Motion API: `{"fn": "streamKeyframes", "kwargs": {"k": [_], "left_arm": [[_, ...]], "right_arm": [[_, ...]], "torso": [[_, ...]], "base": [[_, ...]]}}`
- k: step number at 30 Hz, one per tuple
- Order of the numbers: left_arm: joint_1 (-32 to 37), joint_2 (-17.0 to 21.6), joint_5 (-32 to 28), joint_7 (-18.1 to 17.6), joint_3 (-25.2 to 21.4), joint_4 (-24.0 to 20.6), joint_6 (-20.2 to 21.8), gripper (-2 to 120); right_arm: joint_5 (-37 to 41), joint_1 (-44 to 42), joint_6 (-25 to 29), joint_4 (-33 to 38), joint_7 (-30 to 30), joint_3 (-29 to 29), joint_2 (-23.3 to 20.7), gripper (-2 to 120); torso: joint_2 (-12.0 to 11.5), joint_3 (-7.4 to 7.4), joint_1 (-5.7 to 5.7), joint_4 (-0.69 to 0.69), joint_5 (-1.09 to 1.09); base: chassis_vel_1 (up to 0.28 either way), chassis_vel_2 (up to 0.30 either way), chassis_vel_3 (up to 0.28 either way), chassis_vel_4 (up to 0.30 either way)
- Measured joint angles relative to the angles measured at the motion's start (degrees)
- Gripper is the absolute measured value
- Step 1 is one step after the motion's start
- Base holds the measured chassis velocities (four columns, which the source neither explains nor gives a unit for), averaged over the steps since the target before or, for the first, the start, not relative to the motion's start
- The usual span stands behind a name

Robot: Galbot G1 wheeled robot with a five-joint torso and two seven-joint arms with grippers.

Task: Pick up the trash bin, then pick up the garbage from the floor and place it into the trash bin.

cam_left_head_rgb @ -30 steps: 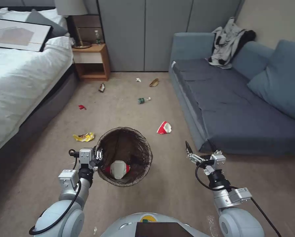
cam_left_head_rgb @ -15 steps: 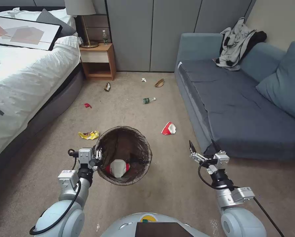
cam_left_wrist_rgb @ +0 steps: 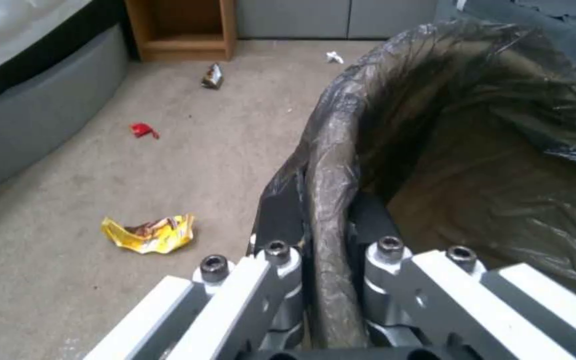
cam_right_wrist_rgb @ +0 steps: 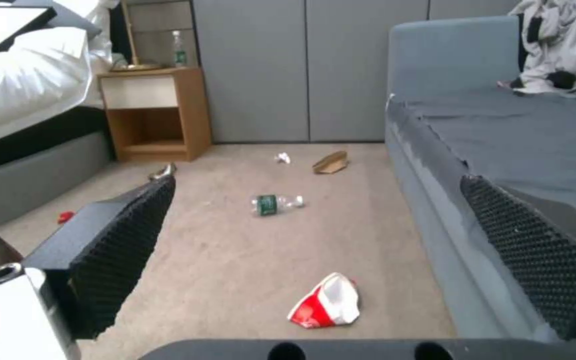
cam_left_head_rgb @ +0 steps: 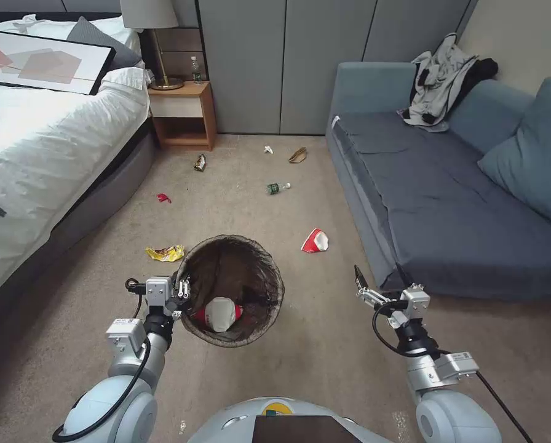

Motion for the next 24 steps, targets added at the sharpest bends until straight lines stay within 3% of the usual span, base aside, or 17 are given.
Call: {"fn": "streamKeyframes", "kwargs": {"k": [24], "left_arm": [[0.4,-0.1,0.3,-0.1,0.0,-0.8,0.2,5]], "right_arm": [[0.4,-0.5,1.2,-0.6,-1.0,0.5,0.1,100]], "torso": [[0.0,0.0,0.0,0.0,0.0]], "base": [[-0.056,0.058,0.059,-0.066]]}}
